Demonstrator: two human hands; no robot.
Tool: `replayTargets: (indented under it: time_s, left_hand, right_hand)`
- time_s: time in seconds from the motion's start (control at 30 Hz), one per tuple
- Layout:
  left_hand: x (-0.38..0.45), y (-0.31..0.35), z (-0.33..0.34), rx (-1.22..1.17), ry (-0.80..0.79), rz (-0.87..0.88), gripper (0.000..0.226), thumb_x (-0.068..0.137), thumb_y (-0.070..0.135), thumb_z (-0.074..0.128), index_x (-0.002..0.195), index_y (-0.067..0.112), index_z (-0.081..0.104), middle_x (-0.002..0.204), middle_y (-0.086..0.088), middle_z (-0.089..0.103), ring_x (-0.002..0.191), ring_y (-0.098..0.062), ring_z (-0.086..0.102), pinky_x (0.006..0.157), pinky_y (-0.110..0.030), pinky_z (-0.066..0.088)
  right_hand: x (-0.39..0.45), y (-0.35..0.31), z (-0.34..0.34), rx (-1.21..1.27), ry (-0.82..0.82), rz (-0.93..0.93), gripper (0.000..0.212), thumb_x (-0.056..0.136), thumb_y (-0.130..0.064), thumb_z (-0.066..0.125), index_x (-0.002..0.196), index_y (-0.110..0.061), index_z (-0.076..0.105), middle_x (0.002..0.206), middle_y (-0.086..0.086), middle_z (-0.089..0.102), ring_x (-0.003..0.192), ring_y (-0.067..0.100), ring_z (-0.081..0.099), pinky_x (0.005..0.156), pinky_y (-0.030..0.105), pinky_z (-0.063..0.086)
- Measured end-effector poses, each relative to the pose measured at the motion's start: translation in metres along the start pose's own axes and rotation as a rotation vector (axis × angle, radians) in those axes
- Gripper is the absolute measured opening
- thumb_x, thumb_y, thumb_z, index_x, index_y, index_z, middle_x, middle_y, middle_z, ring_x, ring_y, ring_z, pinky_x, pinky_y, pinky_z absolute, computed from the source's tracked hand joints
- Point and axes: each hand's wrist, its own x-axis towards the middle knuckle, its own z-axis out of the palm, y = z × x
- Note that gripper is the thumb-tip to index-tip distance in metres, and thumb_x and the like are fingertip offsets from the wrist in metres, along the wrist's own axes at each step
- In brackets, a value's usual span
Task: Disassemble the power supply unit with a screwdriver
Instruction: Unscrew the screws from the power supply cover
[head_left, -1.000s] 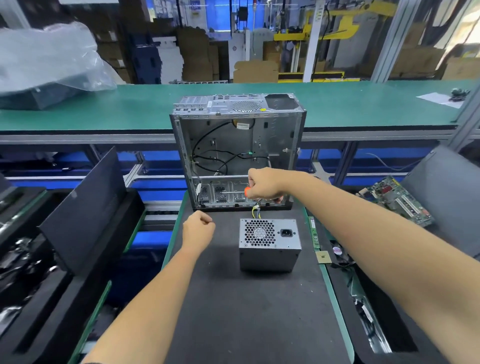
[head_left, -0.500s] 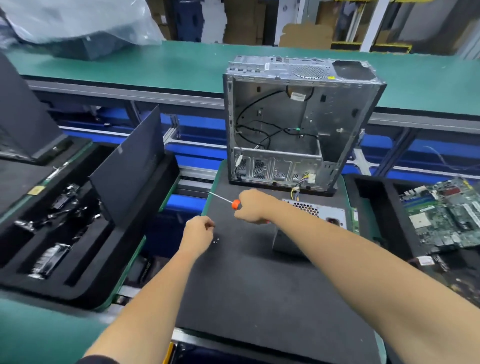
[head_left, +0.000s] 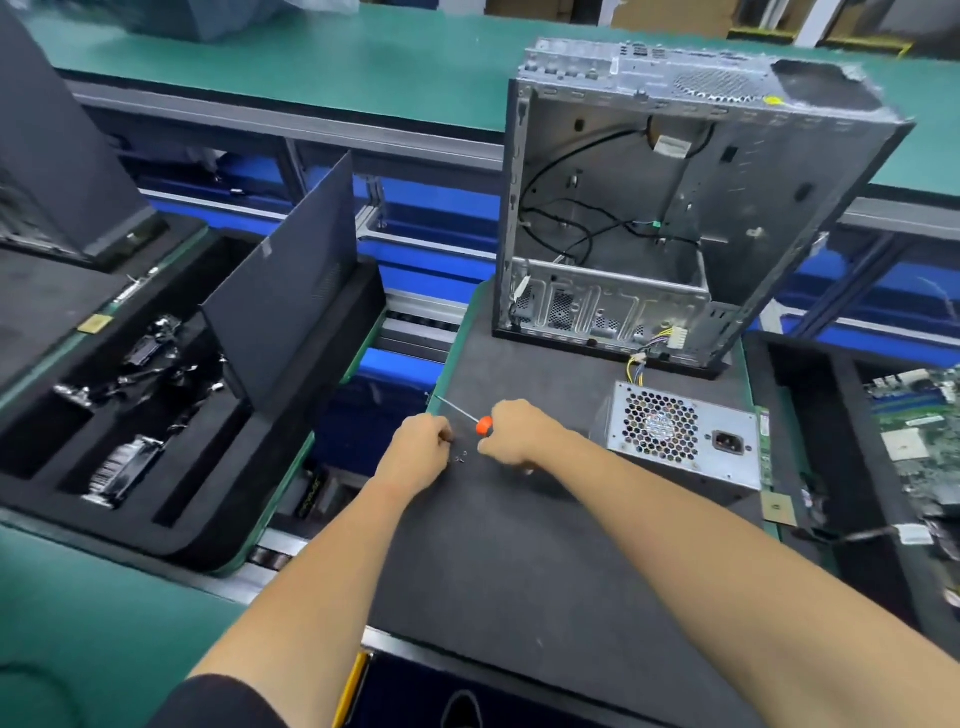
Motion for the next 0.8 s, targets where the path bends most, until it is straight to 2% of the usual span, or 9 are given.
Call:
replayTargets:
  time_s: [0.1,0.2,0.33,0.43,0.53,0.6,0.67,0.73,0.8]
  left_hand:
    - [0.0,0.001,0.0,0.003,0.001,-0.027,0.023,0.082,0.0,0.051,0.092,0.01,0.069,0.097,-0.008,0.067,0.086,-0.024,0.063,0.08,-0.035,0.054]
    - [-0.001,0.002,0.0,0.015,0.007,-0.043,0.026,0.084,0.001,0.051,0.096,0.011,0.071,0.098,-0.008,0.068,0.086,-0.024,0.064,0.08,-0.035,0.055]
    - [-0.001,0.005,-0.003,-0.011,0.028,-0.04,0.026,0.083,0.001,0.051,0.095,0.012,0.071,0.096,-0.007,0.068,0.085,-0.023,0.063,0.08,-0.039,0.055]
    - [-0.004,0.01,-0.008,-0.112,0.115,-0.06,0.02,0.086,0.005,0.05,0.094,0.012,0.066,0.091,-0.005,0.066,0.08,-0.021,0.063,0.075,-0.038,0.055]
    - [-0.004,0.03,-0.02,-0.285,0.262,-0.058,0.016,0.086,0.006,0.05,0.095,0.019,0.051,0.085,0.001,0.058,0.071,-0.018,0.056,0.062,-0.032,0.049]
    - [0.001,0.053,-0.027,-0.361,0.346,0.018,0.029,0.085,0.008,0.057,0.105,0.022,0.043,0.097,0.004,0.049,0.073,-0.013,0.051,0.06,-0.024,0.041]
    - [0.006,0.082,-0.031,-0.348,0.35,0.158,0.031,0.089,0.011,0.059,0.116,0.018,0.046,0.105,0.003,0.044,0.078,-0.012,0.048,0.067,-0.022,0.039]
    - [0.01,0.113,-0.03,-0.278,0.324,0.307,0.016,0.093,0.011,0.055,0.108,0.012,0.059,0.097,0.0,0.05,0.081,-0.013,0.048,0.073,-0.026,0.041]
    - [0.009,0.146,-0.023,-0.238,0.304,0.454,0.011,0.092,0.008,0.057,0.095,0.006,0.067,0.086,-0.004,0.052,0.079,-0.017,0.049,0.072,-0.026,0.038]
  right_hand:
    - [0.0,-0.002,-0.006,0.006,0.008,0.007,0.023,0.085,-0.014,0.053,0.064,-0.008,0.046,0.069,0.012,0.049,0.047,0.028,0.05,0.043,0.028,0.05]
    - [0.0,-0.002,-0.007,-0.008,0.003,0.014,0.022,0.085,-0.013,0.052,0.065,-0.007,0.046,0.068,0.013,0.05,0.047,0.03,0.052,0.05,0.032,0.053]
    - [-0.002,-0.001,-0.008,-0.016,0.009,0.014,0.021,0.084,-0.012,0.051,0.064,-0.008,0.045,0.067,0.013,0.05,0.045,0.028,0.051,0.043,0.024,0.047]
    - [-0.008,-0.005,-0.016,-0.031,0.027,-0.002,0.021,0.084,-0.013,0.052,0.065,-0.008,0.045,0.066,0.012,0.05,0.045,0.028,0.052,0.042,0.024,0.045]
    - [-0.025,-0.009,-0.041,-0.073,0.064,-0.042,0.022,0.086,-0.02,0.053,0.068,-0.01,0.048,0.064,0.01,0.056,0.047,0.024,0.052,0.044,0.022,0.037]
    - [-0.043,-0.006,-0.07,-0.078,0.084,-0.082,0.018,0.086,-0.022,0.053,0.073,-0.009,0.053,0.068,0.012,0.062,0.046,0.022,0.053,0.044,0.021,0.037]
    - [-0.068,0.003,-0.107,-0.094,0.108,-0.101,0.018,0.085,-0.022,0.056,0.074,-0.008,0.053,0.069,0.012,0.063,0.047,0.022,0.057,0.046,0.021,0.042]
    - [-0.095,0.018,-0.146,-0.162,0.145,-0.086,0.017,0.081,-0.023,0.064,0.074,-0.008,0.059,0.064,0.006,0.063,0.047,0.019,0.059,0.046,0.019,0.044]
    - [-0.123,0.037,-0.18,-0.196,0.216,-0.065,0.017,0.077,-0.025,0.073,0.082,-0.009,0.07,0.065,0.002,0.068,0.05,0.015,0.064,0.049,0.018,0.047]
